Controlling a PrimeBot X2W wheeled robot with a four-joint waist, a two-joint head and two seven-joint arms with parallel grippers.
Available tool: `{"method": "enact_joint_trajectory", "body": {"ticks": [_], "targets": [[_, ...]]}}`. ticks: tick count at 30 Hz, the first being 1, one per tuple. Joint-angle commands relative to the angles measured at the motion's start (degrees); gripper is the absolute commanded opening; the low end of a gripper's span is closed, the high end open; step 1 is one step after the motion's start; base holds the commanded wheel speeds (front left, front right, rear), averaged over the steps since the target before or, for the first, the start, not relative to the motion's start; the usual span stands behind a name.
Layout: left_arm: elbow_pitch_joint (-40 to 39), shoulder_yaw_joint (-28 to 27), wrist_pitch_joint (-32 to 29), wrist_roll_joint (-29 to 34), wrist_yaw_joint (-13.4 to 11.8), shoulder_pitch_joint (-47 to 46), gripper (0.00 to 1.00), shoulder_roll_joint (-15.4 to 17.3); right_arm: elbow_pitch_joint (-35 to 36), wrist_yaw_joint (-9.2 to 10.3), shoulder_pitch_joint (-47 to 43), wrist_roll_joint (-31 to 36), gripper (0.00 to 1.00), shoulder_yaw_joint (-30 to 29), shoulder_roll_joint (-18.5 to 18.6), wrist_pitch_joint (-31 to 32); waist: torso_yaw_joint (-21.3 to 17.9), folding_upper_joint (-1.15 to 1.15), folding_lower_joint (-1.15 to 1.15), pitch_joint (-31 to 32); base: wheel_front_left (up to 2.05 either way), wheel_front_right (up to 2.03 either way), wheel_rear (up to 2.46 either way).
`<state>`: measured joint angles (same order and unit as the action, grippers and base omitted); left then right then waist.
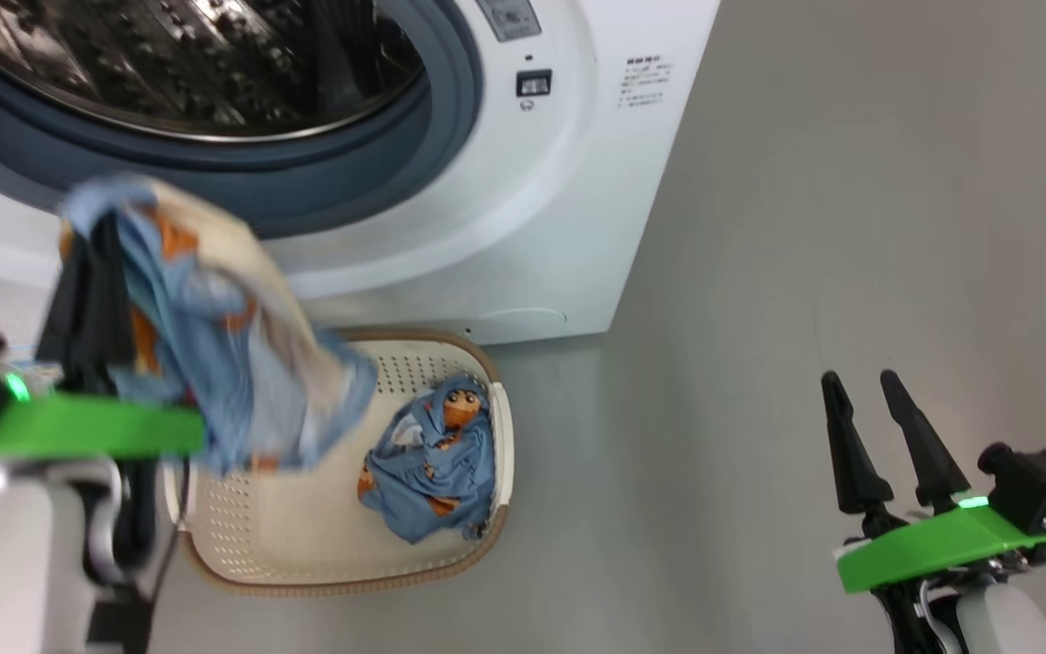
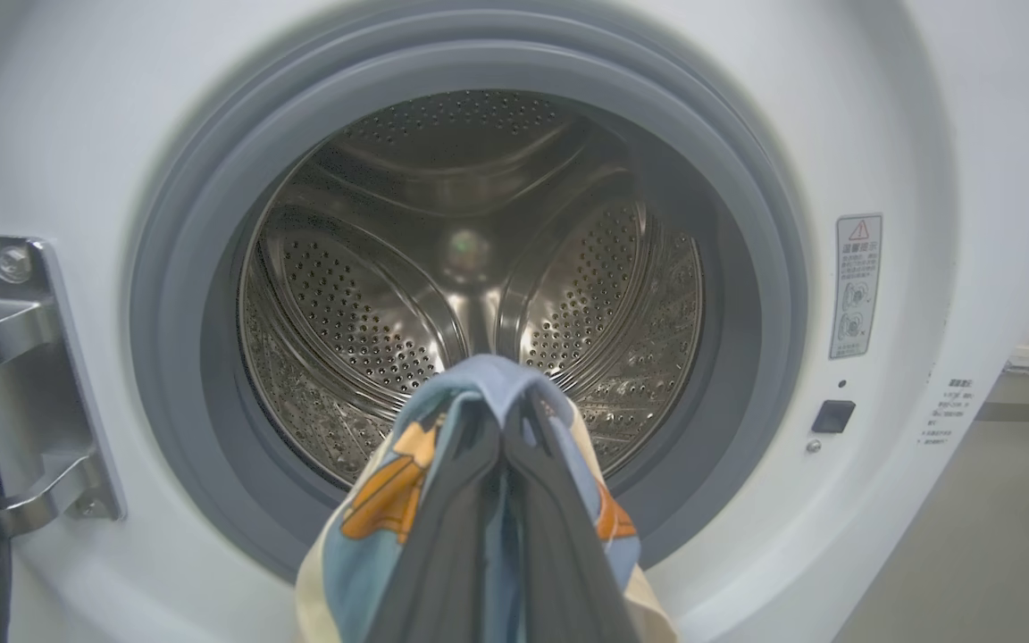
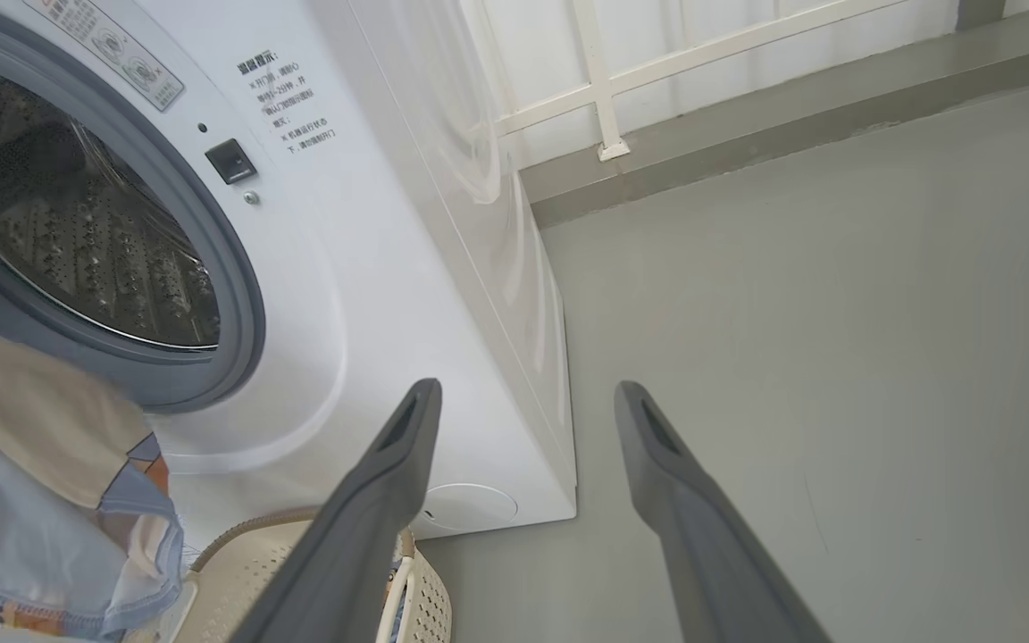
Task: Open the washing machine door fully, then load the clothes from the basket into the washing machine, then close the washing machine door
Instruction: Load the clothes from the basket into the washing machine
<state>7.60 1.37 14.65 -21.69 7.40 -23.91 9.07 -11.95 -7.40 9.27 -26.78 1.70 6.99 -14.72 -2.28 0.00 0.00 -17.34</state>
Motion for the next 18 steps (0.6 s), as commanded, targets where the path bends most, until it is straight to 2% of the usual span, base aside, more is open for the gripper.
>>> {"method": "enact_joint_trajectory", "body": {"ticks": [1, 6, 11, 18], "targets": [[-0.5, -1.7, 0.3, -0.4, 0.1, -3.2, 0.0, 2.3, 1.4, -0.09, 1.2, 0.7, 1.0, 1.7, -0.1, -0.3, -1.2, 0.0, 0.0, -1.9, 0.0, 0.0, 0.0], [6.3, -1.5, 0.3, -3.1, 0.1, -13.8, 0.0, 4.3, 1.5, -0.09, 3.4, 0.6, 1.0, 2.6, -1.2, -0.3, -3.3, 0.0, 0.0, -4.7, 0.0, 0.0, 0.0], [16.5, -1.3, 0.3, -3.4, 0.1, -21.9, 0.0, 7.1, 1.8, -0.09, 4.8, 0.5, 1.0, 3.3, -2.1, -0.3, -5.8, 0.0, 0.0, -7.0, 0.0, 0.0, 0.0], [31.6, -1.3, 0.3, -5.9, 0.1, -30.3, 0.0, 8.8, 1.9, -0.09, 5.6, 0.4, 1.0, 4.3, -3.1, -0.3, -8.4, 0.0, 0.0, -9.2, 0.0, 0.0, 0.0]]}}
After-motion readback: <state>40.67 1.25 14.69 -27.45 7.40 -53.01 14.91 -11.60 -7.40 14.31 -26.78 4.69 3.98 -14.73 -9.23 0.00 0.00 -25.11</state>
